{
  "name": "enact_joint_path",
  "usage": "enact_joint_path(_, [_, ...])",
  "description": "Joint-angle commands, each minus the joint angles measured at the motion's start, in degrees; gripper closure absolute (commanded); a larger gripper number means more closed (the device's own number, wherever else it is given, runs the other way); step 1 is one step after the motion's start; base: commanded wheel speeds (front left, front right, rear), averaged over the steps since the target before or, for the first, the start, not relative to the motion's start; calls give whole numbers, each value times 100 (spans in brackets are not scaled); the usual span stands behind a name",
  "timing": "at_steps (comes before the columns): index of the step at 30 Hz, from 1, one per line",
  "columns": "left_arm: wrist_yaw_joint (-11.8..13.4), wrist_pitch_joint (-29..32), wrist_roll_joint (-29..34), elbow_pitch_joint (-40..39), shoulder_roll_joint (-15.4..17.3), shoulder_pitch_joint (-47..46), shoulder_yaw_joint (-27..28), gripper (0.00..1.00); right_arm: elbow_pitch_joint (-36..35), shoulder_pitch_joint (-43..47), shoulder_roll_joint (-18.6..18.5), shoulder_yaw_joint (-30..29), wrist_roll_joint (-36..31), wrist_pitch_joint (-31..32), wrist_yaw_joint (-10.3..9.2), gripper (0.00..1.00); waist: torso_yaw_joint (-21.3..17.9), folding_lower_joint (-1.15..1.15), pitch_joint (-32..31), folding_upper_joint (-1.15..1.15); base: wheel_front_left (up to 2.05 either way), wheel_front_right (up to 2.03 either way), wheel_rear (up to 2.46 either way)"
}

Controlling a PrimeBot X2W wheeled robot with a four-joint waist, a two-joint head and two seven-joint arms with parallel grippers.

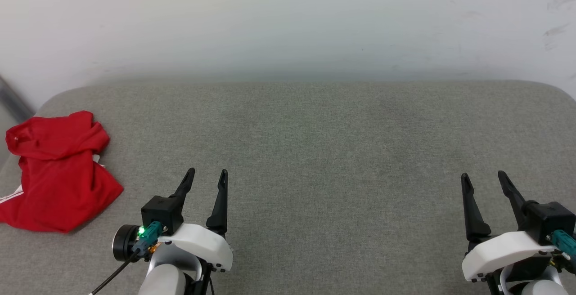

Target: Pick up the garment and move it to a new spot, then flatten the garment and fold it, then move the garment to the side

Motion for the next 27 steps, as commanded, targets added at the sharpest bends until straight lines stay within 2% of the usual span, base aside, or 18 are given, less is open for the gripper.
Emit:
enact_joint_path(1, [26, -52, 97, 16, 8, -85, -6, 0, 1, 22, -1, -5, -111, -40, -2, 0, -1, 0, -2, 0, 0, 0, 0])
enact_joint_path(10, [60, -139, 410, 86, 10, -121, -28, 0, 61, 9, -1, -30, -323, -131, -2, 0, -13, 0, -7, 0, 0, 0, 0])
enact_joint_path(20, [64, -133, 335, 161, 38, -138, 15, 0, 173, -19, 0, -45, -187, -171, -2, 0, 22, 0, -7, 0, 0, 0, 0])
enact_joint_path(27, [119, -133, 352, 200, 57, -194, -20, 0, 165, 8, 0, 1, -182, -200, -2, 0, 272, 0, 7, 0, 0, 0, 0])
